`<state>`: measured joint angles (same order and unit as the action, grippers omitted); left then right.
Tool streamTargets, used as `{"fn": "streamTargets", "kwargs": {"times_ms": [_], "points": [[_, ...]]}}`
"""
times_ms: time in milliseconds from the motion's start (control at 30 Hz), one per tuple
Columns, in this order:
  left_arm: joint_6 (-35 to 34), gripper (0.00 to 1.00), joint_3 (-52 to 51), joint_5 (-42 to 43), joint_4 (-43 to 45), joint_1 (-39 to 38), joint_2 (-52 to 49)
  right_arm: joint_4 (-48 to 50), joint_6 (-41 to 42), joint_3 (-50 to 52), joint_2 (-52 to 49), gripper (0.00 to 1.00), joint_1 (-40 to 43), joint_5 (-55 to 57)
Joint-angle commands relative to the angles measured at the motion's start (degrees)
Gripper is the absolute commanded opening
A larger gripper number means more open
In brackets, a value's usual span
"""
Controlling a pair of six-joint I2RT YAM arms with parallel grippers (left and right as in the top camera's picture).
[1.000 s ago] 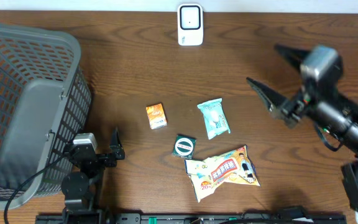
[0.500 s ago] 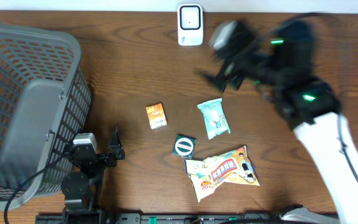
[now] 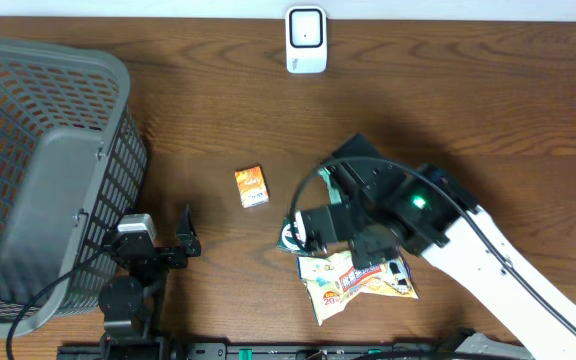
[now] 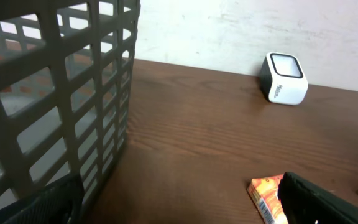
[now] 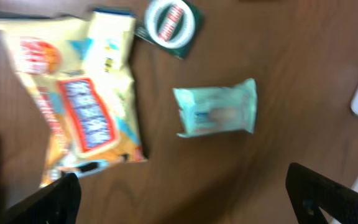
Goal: Scan the item barcode
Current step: 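Lower the right gripper and grasp the yellow snack bag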
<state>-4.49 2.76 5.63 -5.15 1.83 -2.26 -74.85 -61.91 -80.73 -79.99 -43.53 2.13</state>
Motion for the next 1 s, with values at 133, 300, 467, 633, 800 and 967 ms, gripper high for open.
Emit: {"fn": "streamTargets", "kwargs": {"times_ms": [133, 300, 467, 633, 800, 967], "points": [[-0.48, 0.98, -1.20, 0.28, -1.27, 0.09, 0.04, 2.32, -1.57, 10.36, 3.67, 0.99, -0.17, -10.64], [-0.50, 0.98, -1.20, 0.28, -1.27, 0.09, 0.04, 9.88, -1.53, 22.16, 4.57, 0.99, -0.20, -8.79], [-0.48, 0.98, -1.20, 0.28, -1.27, 0.09, 0.04, 19.50, 0.17, 28.02, 4.68, 0.99, 1.18, -8.52], [-0.48, 0.98, -1.20, 0.28, -1.27, 0.09, 0.04, 27.06, 0.17, 34.84, 4.68, 0.99, 1.36, -10.86], [-0.50, 0.98, -1.20, 0.28, -1.27, 0.09, 0.04, 29.18, 0.17, 38.27, 4.76, 0.99, 2.64, -11.21], [-0.48, 0.98, -1.20, 0.31, -1.27, 0.09, 0.04, 24.50, 1.11, 35.89, 10.45, 0.99, 3.52, -5.97]]}}
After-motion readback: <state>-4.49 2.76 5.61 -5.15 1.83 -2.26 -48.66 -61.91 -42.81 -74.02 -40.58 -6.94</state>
